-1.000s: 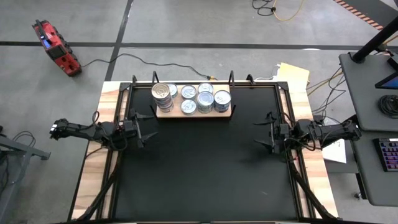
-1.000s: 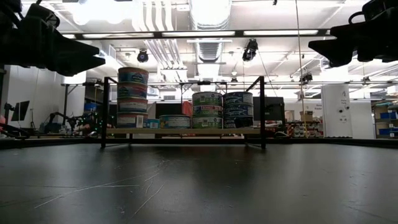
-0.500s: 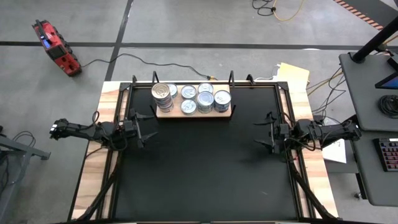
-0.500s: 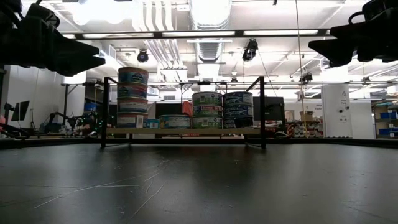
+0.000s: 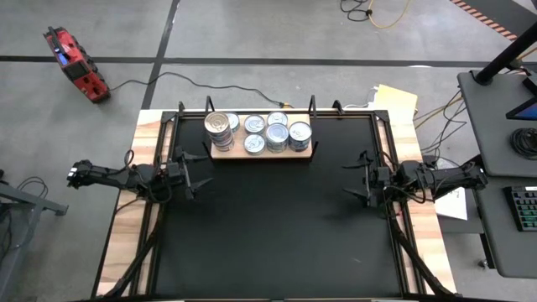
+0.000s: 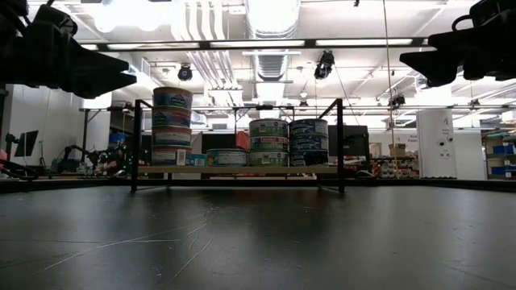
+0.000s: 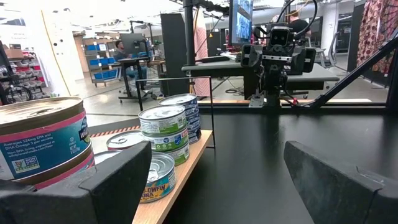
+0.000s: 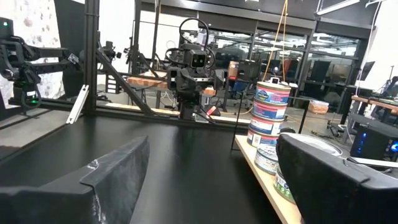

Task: Stack canned seafood by type on shelf
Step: Return to Home Position

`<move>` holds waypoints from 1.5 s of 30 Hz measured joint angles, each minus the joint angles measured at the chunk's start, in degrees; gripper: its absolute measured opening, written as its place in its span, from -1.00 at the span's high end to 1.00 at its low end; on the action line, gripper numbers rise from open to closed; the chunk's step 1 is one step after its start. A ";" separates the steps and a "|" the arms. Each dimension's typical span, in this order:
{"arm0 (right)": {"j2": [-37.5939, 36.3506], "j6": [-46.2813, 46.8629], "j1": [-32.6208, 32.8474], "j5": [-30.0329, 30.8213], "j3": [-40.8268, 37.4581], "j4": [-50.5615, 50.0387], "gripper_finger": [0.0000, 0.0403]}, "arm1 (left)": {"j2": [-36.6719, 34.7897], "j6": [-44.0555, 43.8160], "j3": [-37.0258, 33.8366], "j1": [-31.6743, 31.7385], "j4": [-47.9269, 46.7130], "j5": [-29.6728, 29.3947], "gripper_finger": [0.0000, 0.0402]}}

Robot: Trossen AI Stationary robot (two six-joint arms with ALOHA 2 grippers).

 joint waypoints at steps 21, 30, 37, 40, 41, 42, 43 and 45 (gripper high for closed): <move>0.00 0.00 0.00 -0.02 0.00 0.00 -0.70 | -0.02 0.00 0.00 0.01 0.00 0.01 -0.75; -0.02 -0.01 0.01 0.00 0.00 0.00 -0.72 | -0.02 0.00 0.00 -0.01 0.00 0.02 -0.75; -0.01 -0.02 0.01 0.00 -0.01 -0.01 -0.67 | -0.02 0.00 0.00 -0.01 0.00 0.00 -0.75; 0.00 -0.02 0.02 -0.02 0.00 -0.02 -0.64 | -0.02 0.00 0.00 -0.01 0.00 0.00 -0.75; -0.02 -0.02 0.00 -0.02 0.00 0.00 -0.64 | -0.02 0.00 0.00 0.00 0.00 0.01 -0.75; 0.00 -0.02 0.00 -0.01 -0.02 -0.01 -0.63 | -0.02 0.00 0.00 -0.01 0.00 -0.01 -0.75; 0.00 -0.02 0.00 0.00 -0.02 0.00 -0.62 | -0.02 0.00 0.00 0.00 -0.01 0.01 -0.75; -0.02 -0.02 0.02 -0.01 0.00 -0.02 -0.62 | -0.02 0.00 0.00 -0.01 -0.01 0.02 -0.75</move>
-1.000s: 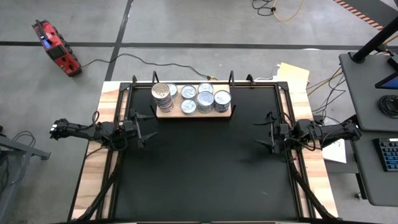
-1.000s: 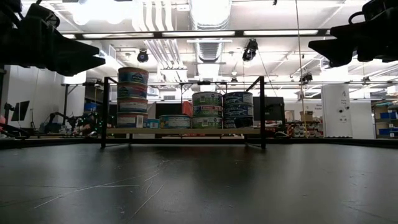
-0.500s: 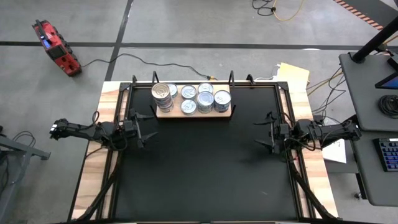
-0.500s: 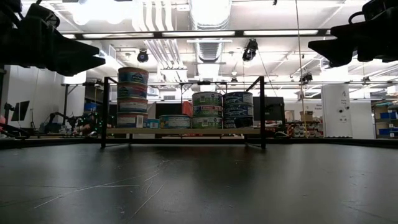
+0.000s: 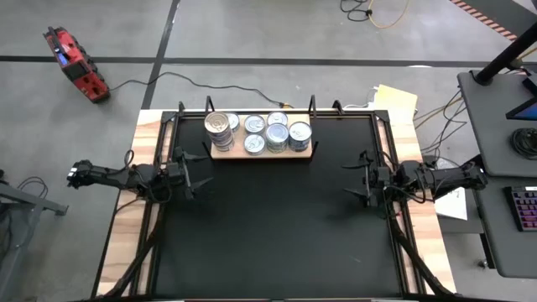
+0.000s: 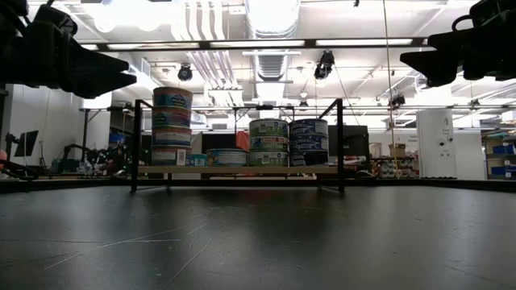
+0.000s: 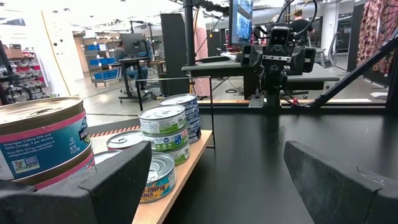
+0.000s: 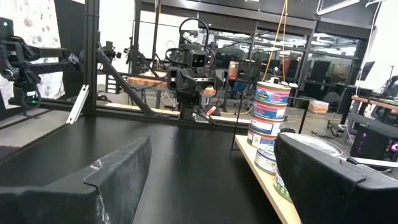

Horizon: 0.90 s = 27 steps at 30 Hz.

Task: Stack canned seafood by type on shelf
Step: Return to Home Position

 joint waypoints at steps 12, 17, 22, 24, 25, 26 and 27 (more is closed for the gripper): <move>0.00 0.01 -0.02 0.00 -0.01 0.01 -0.69 | 0.02 0.00 0.00 0.00 0.01 -0.02 -0.75; 0.01 0.00 -0.01 0.00 -0.01 0.00 -0.72 | 0.01 0.00 0.00 0.01 0.00 0.00 -0.75; 0.01 0.00 -0.01 0.01 -0.01 0.00 -0.73 | 0.01 0.00 0.01 0.01 -0.01 -0.01 -0.75; 0.00 0.00 -0.02 0.01 0.00 0.00 -0.72 | 0.02 0.00 0.00 0.02 -0.01 0.00 -0.75; 0.01 0.02 0.00 0.00 -0.02 0.02 -0.72 | 0.00 0.00 0.00 0.00 0.01 0.00 -0.75; 0.01 0.02 -0.01 0.01 0.00 0.01 -0.71 | 0.00 0.00 0.00 0.01 0.00 -0.01 -0.75; 0.02 0.00 -0.01 -0.01 0.00 0.02 -0.70 | 0.00 0.00 0.00 0.00 -0.01 0.00 -0.75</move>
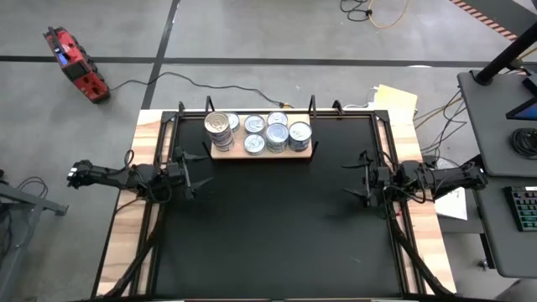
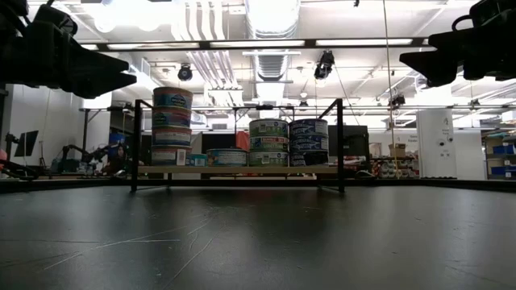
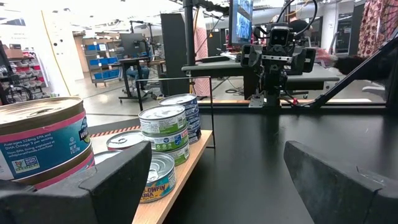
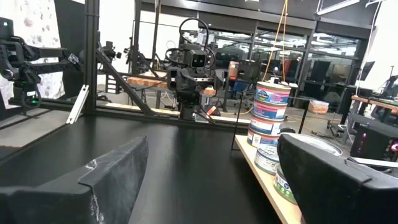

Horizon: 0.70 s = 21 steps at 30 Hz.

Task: Stack canned seafood by type on shelf
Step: Return to Home Position

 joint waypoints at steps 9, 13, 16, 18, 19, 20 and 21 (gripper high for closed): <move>0.00 0.00 0.01 -0.01 -0.01 -0.01 -0.63 | 0.00 0.00 0.02 0.02 0.00 -0.01 -0.75; 0.00 0.00 -0.01 -0.01 -0.02 -0.02 -0.62 | 0.00 0.00 0.02 0.01 0.00 -0.01 -0.75; -0.01 0.02 0.00 0.01 -0.01 -0.01 -0.65 | 0.00 0.00 0.02 0.02 0.00 -0.02 -0.75; 0.00 0.01 0.00 0.00 0.00 -0.02 -0.67 | 0.00 0.00 0.00 0.00 0.02 -0.02 -0.75; -0.02 0.00 0.00 0.01 -0.02 -0.01 -0.68 | 0.00 0.00 0.02 0.01 0.02 -0.02 -0.75; -0.02 0.01 0.01 0.01 -0.02 -0.02 -0.69 | 0.00 0.00 0.01 0.02 0.01 -0.01 -0.75; -0.01 0.02 0.01 0.00 -0.01 -0.01 -0.70 | 0.00 0.00 0.02 0.01 0.02 -0.01 -0.75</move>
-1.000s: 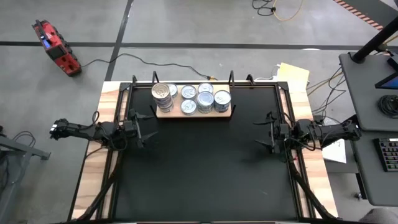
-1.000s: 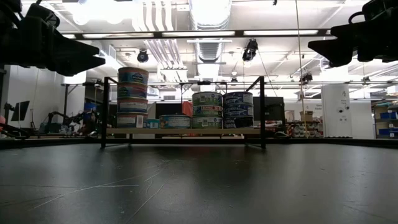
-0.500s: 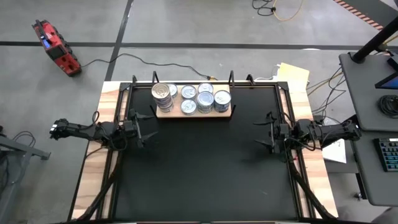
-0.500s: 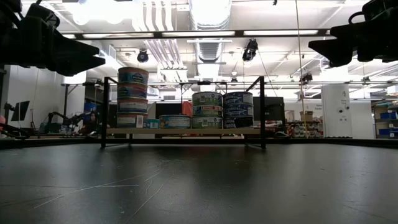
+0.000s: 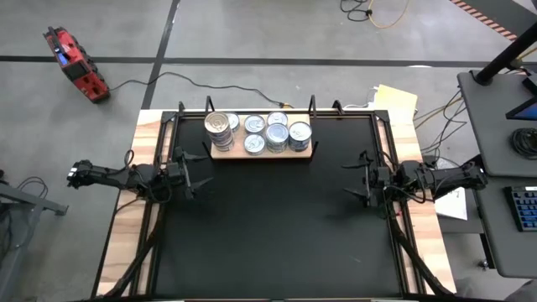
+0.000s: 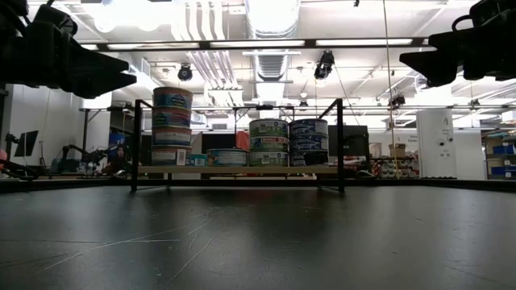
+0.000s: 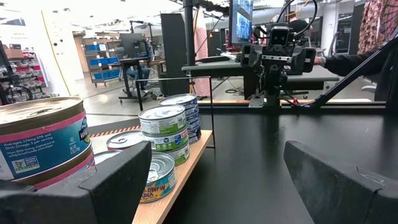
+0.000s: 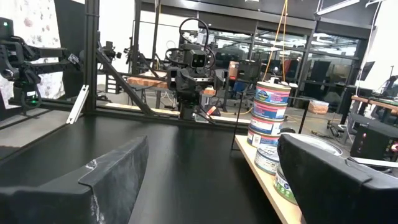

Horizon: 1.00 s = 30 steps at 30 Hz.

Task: Stack canned seafood by type on shelf
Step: Return to Home Position

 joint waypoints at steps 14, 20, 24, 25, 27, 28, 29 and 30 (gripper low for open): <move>0.00 0.00 0.00 0.01 0.00 0.01 -0.69 | 0.00 0.00 0.00 0.01 -0.02 -0.01 -0.75; -0.01 -0.02 -0.02 -0.01 -0.01 0.00 -0.64 | 0.01 0.00 0.00 0.00 -0.02 0.00 -0.75; 0.00 -0.02 0.00 0.01 0.01 -0.01 -0.62 | 0.00 0.00 0.00 0.00 -0.01 0.01 -0.75; -0.01 0.00 0.00 0.01 0.00 0.00 -0.63 | 0.01 0.00 -0.01 0.01 -0.02 0.00 -0.75; -0.01 -0.02 -0.01 0.01 0.00 0.01 -0.64 | 0.02 0.00 0.00 -0.01 0.00 -0.01 -0.75; 0.01 -0.02 -0.01 0.01 0.01 0.01 -0.65 | 0.00 0.00 0.00 -0.01 -0.02 0.01 -0.75; -0.01 -0.02 -0.01 0.01 -0.01 0.01 -0.66 | 0.00 0.00 -0.02 0.01 0.00 0.01 -0.75; 0.00 -0.01 -0.02 0.01 0.01 0.00 -0.67 | 0.01 0.00 0.00 0.01 -0.01 0.01 -0.75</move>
